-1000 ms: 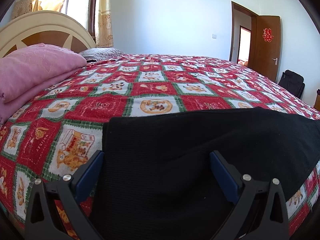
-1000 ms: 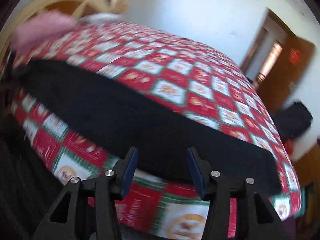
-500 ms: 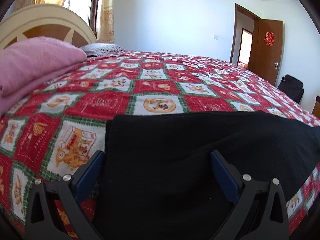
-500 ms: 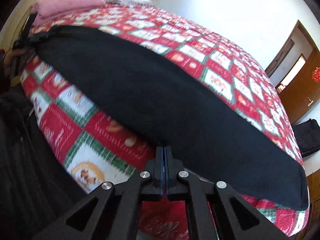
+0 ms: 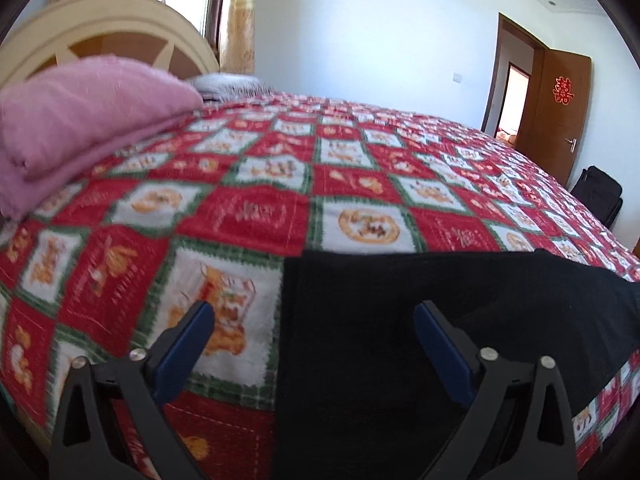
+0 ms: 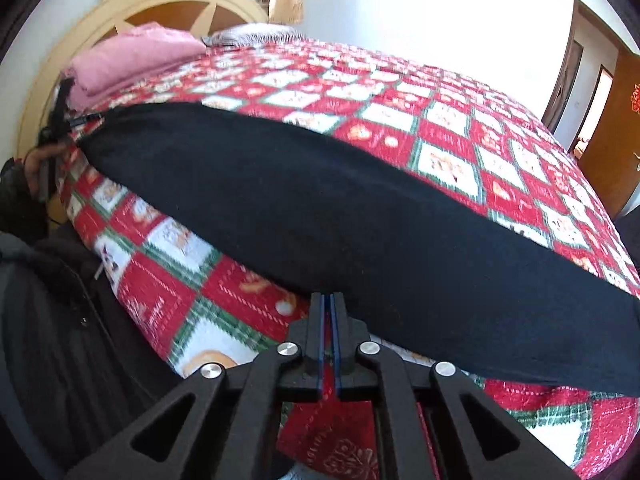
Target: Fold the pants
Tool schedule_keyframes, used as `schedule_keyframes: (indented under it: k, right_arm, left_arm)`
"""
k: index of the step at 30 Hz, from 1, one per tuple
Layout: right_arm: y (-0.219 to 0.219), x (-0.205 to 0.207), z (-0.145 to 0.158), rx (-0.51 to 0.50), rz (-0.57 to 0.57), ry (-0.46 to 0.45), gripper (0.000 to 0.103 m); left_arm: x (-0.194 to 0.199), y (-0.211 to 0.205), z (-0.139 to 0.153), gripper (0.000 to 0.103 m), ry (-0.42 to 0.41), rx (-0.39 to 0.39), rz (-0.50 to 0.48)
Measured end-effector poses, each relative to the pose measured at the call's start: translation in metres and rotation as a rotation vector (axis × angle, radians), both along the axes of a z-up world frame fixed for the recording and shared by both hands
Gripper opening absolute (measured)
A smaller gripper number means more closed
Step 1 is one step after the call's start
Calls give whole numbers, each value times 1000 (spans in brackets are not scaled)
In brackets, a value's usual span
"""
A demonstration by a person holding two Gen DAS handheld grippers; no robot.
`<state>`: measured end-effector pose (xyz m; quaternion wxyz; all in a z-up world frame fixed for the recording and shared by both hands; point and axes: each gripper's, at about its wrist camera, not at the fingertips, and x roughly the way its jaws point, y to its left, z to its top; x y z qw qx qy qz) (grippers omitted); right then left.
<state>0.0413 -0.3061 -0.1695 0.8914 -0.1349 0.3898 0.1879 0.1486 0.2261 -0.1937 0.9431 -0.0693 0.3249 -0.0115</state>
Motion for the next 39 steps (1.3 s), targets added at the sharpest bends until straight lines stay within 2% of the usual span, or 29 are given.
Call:
schedule_keyframes:
  k: [2, 3, 5, 7, 9, 11, 15, 19, 20, 22, 23, 25, 26, 27, 28, 29, 35, 37, 39]
  right_arm:
    - [4, 1, 0, 9, 9, -6, 60]
    - [6, 0, -1, 19, 17, -6, 63]
    - [10, 0, -2, 23, 32, -10, 63]
    - [14, 0, -4, 34, 42, -7, 63]
    - [16, 1, -8, 49, 44, 4, 63]
    - [18, 1, -11, 54, 38, 7, 63]
    - [19, 0, -16, 55, 27, 6, 63]
    - [19, 0, -18, 58, 21, 3, 63]
    - [19, 1, -18, 55, 21, 1, 63]
    - [20, 0, -18, 49, 23, -2, 63]
    - [20, 0, -18, 47, 23, -4, 63]
    - [20, 0, -18, 50, 22, -6, 63]
    - [20, 0, -18, 52, 21, -6, 63]
    - [20, 0, -19, 54, 20, -6, 63]
    - [20, 0, -19, 57, 19, -7, 63]
    - [20, 0, -19, 57, 18, -8, 63]
    - [20, -2, -15, 77, 21, -27, 63]
    - [22, -4, -14, 79, 31, -35, 63]
    - [25, -3, -17, 71, 38, -24, 63]
  left_arm:
    - [3, 0, -4, 93, 1, -26, 4]
    - [1, 1, -3, 90, 2, -35, 4]
    - [4, -2, 0, 80, 6, -40, -19]
    - [5, -7, 1, 61, 10, -40, -50]
    - [6, -14, 3, 61, 16, -10, -52]
    - [5, -13, 4, 58, 13, -26, -48]
    - [1, -9, 9, 37, 12, -68, -75]
    - [1, -17, 11, 37, 19, -23, -78]
    - [3, -15, 7, 38, 29, -41, -68]
    - [5, -9, 2, 47, 19, -102, -51]
    - [5, -9, 2, 48, 18, -108, -50]
    - [6, -15, 3, 50, 26, -71, -60]
    - [6, -18, 4, 48, 26, -49, -67]
    - [5, -19, 5, 28, 18, -31, -66]
    - [4, -18, 6, 19, 11, -46, -86]
    - [3, -14, 7, 19, 8, -76, -93]
    - [-2, 12, 27, 19, -33, -95, -52]
    - [-1, 17, 26, 19, -29, -87, -30]
    - [2, 18, 14, 19, 9, -86, -33]
